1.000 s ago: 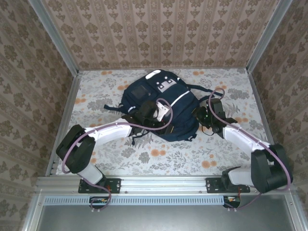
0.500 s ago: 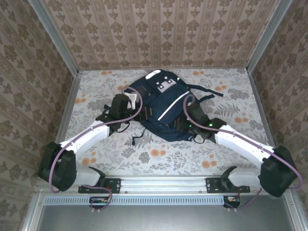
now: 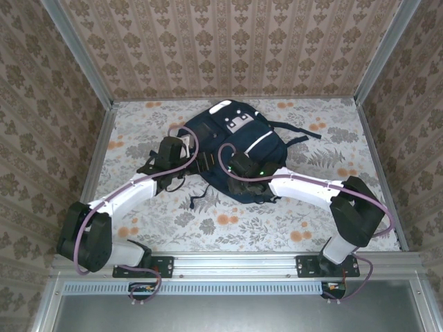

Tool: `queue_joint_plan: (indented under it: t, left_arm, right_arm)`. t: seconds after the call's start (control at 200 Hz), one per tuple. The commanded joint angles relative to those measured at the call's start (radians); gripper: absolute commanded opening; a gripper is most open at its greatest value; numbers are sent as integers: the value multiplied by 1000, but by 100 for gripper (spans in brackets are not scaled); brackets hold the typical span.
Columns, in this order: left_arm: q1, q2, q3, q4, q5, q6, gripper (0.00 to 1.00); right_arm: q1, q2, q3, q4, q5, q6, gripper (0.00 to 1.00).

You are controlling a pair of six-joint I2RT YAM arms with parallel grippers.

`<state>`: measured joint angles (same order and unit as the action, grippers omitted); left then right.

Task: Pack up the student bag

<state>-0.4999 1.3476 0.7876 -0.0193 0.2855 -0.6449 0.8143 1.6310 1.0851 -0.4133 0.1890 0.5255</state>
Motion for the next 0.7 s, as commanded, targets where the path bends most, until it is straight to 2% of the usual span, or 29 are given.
queue_joint_plan:
  t: [0.0, 0.24, 0.46, 0.555, 0.61, 0.695]
  left_arm:
    - [7, 22, -20, 59, 87, -88, 68]
    - [0, 121, -60, 337, 247, -281, 65]
    - [-3, 225, -47, 441, 278, -352, 63]
    - [-2, 247, -34, 410, 244, -348, 53]
    - [-3, 257, -16, 351, 211, -332, 42]
    - [-4, 270, 13, 250, 146, -289, 30]
  right_arm:
    - [0, 12, 26, -45, 43, -11, 37]
    - [0, -3, 20, -58, 41, -24, 13]
    - [0, -18, 13, -31, 23, -30, 9]
    - [0, -27, 6, -30, 23, -28, 8]
    - [-4, -35, 2, -36, 7, -28, 8]
    - [-9, -51, -9, -49, 9, -25, 7]
